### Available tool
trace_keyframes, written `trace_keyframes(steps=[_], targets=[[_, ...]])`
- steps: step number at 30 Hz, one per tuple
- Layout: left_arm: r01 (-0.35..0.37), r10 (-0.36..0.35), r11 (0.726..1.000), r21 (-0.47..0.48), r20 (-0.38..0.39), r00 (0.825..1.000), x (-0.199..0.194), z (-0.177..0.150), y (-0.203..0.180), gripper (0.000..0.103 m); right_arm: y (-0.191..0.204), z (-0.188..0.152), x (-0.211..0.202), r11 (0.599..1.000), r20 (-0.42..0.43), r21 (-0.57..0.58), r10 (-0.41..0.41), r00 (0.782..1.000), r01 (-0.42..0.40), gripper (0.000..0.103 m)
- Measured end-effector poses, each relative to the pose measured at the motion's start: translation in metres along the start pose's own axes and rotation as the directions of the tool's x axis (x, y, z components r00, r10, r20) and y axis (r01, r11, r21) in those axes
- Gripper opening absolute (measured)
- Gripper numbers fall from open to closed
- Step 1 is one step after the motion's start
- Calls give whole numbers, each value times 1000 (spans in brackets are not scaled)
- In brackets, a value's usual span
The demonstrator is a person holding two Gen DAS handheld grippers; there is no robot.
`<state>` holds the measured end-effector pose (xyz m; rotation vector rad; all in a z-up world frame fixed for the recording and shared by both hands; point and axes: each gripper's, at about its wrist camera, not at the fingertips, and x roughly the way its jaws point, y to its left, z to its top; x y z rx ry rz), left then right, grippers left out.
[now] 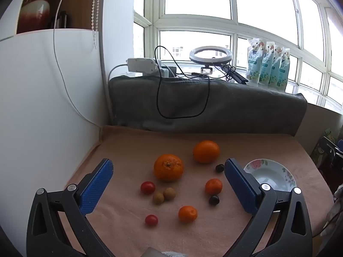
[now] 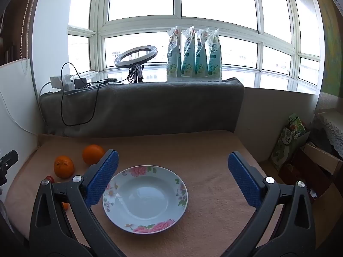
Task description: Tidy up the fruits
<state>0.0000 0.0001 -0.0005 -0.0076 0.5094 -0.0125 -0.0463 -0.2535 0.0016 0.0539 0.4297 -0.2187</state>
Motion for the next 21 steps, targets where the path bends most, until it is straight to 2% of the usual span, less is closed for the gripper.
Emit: trace_keyframes(steps=[9, 10, 21], targets=[[28, -28, 1000, 0, -5, 1000, 0, -3, 2, 103, 3, 1, -2, 1000, 17, -5, -18, 1000, 18, 103], [5, -5, 1000, -2, -13, 1000, 2, 3, 3, 103, 4, 1, -1, 1000, 17, -5, -19, 1000, 20, 103], [51, -51, 998, -28, 27, 998, 1, -2, 6, 103, -3, 3, -2, 1000, 15, 10, -25, 1000, 25, 103]])
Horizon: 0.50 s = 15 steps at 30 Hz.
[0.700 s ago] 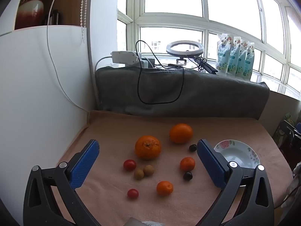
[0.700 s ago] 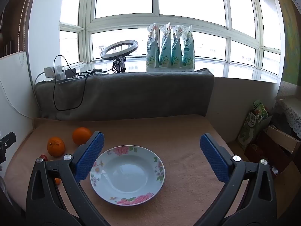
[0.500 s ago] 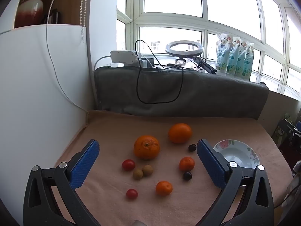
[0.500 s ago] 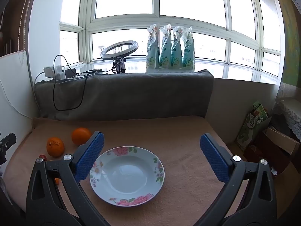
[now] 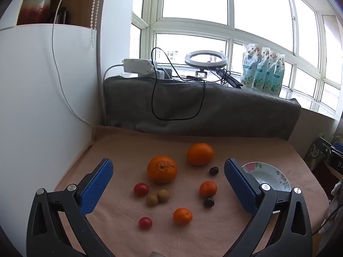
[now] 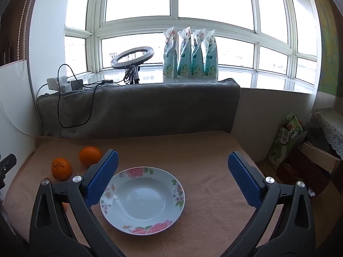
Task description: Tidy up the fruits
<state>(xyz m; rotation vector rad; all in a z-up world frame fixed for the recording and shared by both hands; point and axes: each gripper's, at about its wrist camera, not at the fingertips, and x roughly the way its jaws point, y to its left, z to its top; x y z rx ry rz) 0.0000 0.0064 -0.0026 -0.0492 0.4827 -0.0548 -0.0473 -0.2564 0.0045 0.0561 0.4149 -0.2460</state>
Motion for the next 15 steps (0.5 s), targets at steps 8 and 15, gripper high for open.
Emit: trace_keyframes(steps=[8, 15], targets=[[28, -28, 1000, -8, -7, 1000, 0, -4, -2, 103, 5, 0, -1, 1000, 9, -10, -9, 1000, 9, 103], [27, -27, 999, -18, -29, 999, 7, -11, 0, 103, 4, -2, 4, 1000, -5, -1, 2, 1000, -2, 103]])
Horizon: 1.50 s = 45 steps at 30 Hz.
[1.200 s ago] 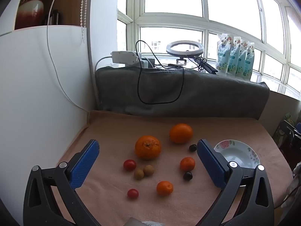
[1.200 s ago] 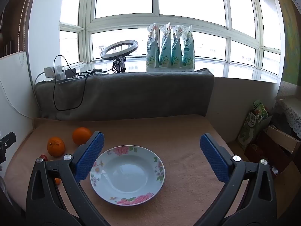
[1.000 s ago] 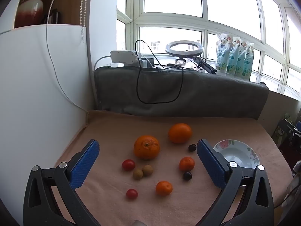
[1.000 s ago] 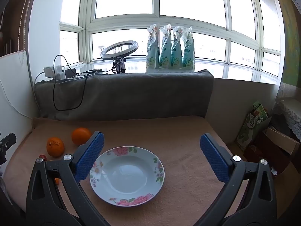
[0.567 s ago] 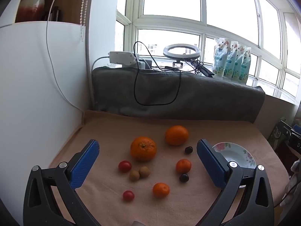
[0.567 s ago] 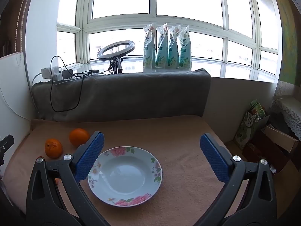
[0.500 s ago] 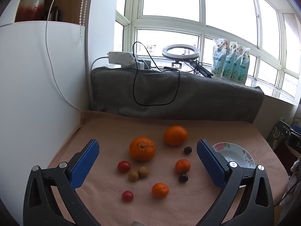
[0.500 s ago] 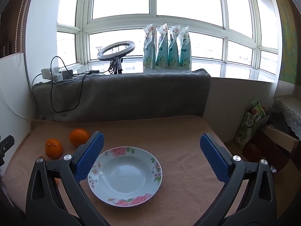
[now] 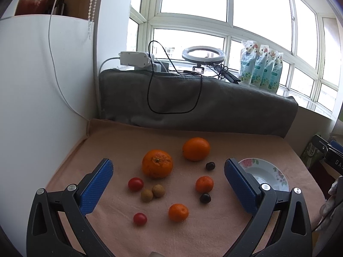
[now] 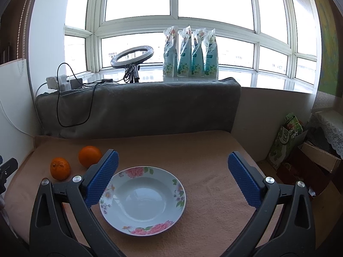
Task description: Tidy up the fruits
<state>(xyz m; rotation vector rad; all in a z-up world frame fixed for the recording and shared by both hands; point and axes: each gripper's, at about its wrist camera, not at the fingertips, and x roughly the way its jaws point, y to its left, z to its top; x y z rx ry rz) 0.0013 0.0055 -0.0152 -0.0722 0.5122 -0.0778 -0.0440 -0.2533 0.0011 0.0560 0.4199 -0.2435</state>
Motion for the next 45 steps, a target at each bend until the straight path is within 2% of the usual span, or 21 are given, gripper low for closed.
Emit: trace_keyframes(steps=[45], targets=[[-2, 2, 1000, 7, -5, 1000, 2, 0, -1, 103, 4, -4, 8, 1000, -38, -6, 29, 999, -29, 103]])
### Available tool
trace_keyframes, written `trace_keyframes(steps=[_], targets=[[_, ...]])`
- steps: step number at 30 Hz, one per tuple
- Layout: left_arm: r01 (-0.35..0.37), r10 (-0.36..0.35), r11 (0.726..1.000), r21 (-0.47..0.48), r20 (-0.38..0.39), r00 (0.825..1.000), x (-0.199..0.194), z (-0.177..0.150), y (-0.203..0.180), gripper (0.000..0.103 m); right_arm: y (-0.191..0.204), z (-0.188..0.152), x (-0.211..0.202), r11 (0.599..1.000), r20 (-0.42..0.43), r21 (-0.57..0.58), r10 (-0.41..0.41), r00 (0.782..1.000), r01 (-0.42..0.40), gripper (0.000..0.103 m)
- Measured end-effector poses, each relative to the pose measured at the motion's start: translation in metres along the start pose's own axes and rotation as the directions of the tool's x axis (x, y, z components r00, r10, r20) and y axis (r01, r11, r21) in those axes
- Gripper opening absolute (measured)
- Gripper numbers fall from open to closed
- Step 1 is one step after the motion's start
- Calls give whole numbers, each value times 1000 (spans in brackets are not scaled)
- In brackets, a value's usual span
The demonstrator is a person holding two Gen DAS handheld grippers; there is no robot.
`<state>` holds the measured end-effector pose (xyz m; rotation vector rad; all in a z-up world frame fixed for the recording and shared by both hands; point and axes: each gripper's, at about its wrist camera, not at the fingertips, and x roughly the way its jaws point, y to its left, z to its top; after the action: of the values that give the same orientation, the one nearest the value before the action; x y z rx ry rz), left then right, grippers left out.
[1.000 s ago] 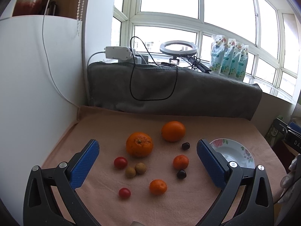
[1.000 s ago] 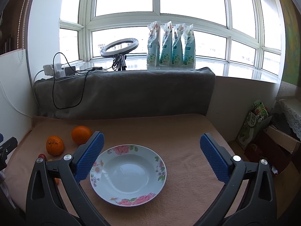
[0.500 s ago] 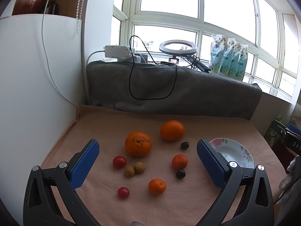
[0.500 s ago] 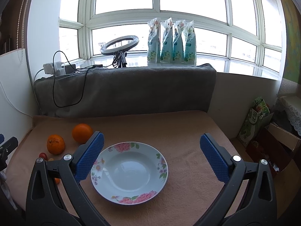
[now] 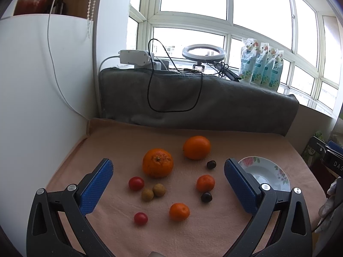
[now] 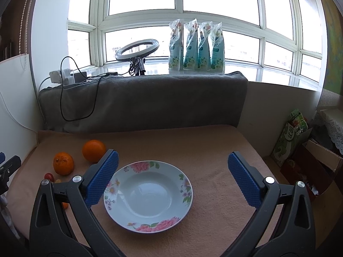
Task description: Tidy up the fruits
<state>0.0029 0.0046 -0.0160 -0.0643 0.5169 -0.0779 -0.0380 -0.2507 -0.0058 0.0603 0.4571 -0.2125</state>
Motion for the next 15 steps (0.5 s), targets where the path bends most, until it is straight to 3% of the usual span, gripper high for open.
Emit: trace_keyframes(steps=[15], targets=[[-1, 1, 1000, -9, -13, 1000, 8, -2, 7, 103, 6, -3, 10, 1000, -19, -9, 11, 1000, -11, 103]])
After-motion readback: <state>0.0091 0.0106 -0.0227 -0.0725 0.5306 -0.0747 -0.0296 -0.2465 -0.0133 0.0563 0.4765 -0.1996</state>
